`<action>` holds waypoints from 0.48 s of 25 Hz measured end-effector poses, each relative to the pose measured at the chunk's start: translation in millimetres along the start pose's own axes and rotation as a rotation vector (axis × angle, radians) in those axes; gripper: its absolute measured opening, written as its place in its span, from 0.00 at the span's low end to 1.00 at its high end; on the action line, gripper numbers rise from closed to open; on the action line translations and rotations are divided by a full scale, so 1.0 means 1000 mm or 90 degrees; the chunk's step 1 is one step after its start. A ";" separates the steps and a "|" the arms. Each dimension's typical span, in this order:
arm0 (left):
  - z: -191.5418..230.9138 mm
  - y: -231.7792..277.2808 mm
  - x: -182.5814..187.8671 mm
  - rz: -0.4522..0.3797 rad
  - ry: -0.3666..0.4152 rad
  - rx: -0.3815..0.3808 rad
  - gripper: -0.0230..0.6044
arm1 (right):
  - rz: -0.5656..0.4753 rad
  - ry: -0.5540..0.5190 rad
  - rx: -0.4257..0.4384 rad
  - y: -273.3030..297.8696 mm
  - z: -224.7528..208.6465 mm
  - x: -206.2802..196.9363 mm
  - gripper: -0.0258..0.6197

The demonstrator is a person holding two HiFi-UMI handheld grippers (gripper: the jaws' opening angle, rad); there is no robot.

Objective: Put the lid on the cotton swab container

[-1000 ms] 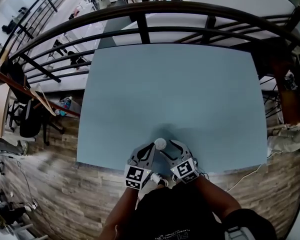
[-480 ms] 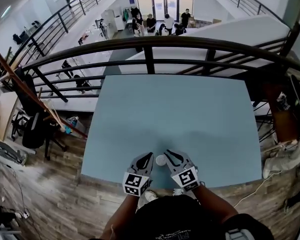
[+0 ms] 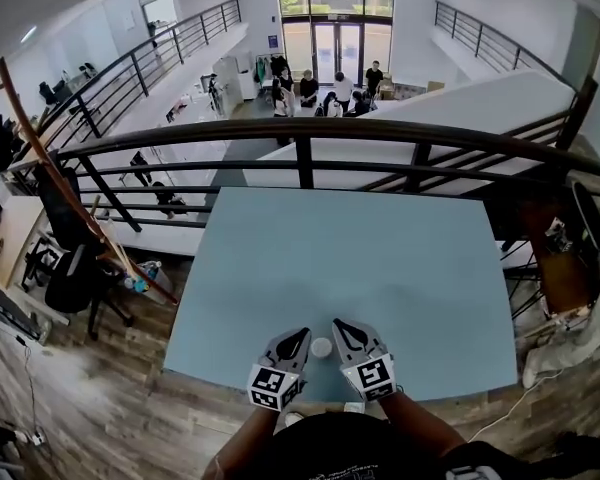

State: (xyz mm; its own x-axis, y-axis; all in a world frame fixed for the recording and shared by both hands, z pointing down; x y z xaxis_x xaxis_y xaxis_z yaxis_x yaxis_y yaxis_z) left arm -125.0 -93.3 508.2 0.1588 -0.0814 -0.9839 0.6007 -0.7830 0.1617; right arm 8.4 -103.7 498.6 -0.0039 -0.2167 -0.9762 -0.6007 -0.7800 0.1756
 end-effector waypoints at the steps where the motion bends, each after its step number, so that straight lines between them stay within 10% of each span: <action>1: 0.000 0.000 0.001 -0.003 0.001 0.000 0.05 | -0.005 0.001 -0.002 -0.001 0.000 0.003 0.07; 12: -0.005 -0.005 0.013 -0.004 -0.007 -0.005 0.05 | -0.056 0.020 -0.006 -0.006 0.007 0.023 0.07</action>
State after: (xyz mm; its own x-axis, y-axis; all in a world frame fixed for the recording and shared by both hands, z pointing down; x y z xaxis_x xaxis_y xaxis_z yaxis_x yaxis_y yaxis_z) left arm -122.3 -87.8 494.6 0.1464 -0.0832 -0.9857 0.6072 -0.7791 0.1559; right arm 6.2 -99.8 474.0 0.0738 -0.1656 -0.9834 -0.5903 -0.8021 0.0908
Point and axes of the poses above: the fingertips, and each gripper's own axes: y forward along the fingers, z to its left, x out of its top, the point moved 6 cm from there along -y, backward along the fingers, and after that the axes turned 12 degrees about y, right-handed, at the moved point
